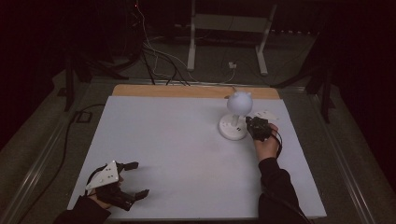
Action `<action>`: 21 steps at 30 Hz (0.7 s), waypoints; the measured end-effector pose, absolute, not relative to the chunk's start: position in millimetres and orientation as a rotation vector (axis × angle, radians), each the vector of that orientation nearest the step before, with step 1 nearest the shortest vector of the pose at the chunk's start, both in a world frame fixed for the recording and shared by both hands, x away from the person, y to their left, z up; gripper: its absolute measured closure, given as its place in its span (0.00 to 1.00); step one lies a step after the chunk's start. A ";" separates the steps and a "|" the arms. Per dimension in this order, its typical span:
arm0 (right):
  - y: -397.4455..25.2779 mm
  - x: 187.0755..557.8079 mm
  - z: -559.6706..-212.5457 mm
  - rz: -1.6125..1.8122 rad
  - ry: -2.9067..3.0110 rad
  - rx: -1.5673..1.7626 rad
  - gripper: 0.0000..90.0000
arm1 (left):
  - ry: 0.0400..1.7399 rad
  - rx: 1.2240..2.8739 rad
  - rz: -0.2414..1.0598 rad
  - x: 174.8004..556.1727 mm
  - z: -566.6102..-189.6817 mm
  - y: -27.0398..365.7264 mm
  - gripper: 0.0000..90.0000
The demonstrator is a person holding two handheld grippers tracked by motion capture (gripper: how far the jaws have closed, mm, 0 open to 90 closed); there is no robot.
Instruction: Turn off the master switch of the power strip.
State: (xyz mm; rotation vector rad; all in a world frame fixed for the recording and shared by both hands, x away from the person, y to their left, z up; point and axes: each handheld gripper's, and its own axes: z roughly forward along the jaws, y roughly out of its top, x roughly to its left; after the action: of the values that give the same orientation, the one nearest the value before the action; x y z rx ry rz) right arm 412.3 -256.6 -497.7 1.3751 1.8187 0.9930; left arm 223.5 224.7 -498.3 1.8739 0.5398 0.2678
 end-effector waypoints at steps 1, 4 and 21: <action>-256.5 412.0 -497.0 0.993 1.819 1.376 0.95 | 0.539 1.874 0.267 223.5 -498.3 224.8 0.00; -258.8 409.8 -495.8 1.011 1.821 1.377 0.92 | 0.541 1.871 0.266 223.5 -498.2 225.1 0.00; -273.0 398.3 -492.6 1.054 1.833 1.391 0.32 | 0.543 1.871 0.265 223.7 -498.3 225.3 0.00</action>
State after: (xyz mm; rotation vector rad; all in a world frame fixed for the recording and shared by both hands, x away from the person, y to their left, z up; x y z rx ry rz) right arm 398.3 -273.0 -492.6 1.3913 1.8326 1.0536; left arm 223.7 225.3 -498.3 1.8714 0.5433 0.2651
